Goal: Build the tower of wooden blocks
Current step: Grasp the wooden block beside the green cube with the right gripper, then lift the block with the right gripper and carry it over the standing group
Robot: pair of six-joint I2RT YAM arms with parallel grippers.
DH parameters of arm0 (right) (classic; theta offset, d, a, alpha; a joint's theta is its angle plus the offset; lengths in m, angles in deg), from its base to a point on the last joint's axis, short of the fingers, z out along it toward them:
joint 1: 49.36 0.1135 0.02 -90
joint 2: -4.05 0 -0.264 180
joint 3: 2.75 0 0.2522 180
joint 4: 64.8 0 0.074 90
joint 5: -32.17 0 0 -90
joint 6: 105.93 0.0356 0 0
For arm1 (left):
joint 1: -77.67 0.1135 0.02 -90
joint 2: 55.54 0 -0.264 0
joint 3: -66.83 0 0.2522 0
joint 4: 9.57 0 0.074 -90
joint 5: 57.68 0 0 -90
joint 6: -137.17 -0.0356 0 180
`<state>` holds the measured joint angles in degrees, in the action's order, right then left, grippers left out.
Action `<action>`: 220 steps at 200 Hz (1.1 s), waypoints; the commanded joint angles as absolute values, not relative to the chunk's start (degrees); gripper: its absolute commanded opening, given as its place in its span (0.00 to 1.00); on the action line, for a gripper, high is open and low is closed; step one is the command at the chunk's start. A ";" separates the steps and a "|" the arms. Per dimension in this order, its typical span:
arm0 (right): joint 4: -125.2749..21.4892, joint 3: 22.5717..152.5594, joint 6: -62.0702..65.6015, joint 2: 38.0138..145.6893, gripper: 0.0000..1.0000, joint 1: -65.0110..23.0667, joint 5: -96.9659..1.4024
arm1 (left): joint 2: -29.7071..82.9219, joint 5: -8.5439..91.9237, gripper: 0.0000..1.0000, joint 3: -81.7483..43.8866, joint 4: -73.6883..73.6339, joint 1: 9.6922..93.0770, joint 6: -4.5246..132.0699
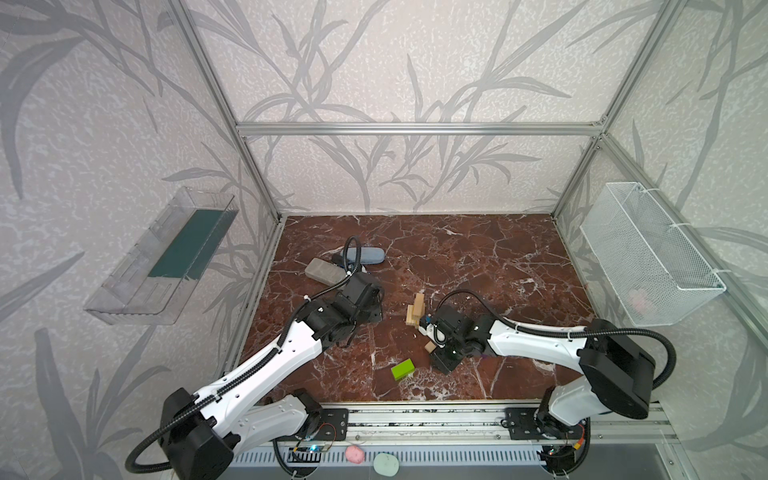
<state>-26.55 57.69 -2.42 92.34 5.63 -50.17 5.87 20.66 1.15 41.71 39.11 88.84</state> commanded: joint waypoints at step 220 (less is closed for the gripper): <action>-10.27 68.36 20.13 92.71 0.23 8.92 -71.08 | 0.40 23.11 0.58 4.36 40.67 43.82 87.73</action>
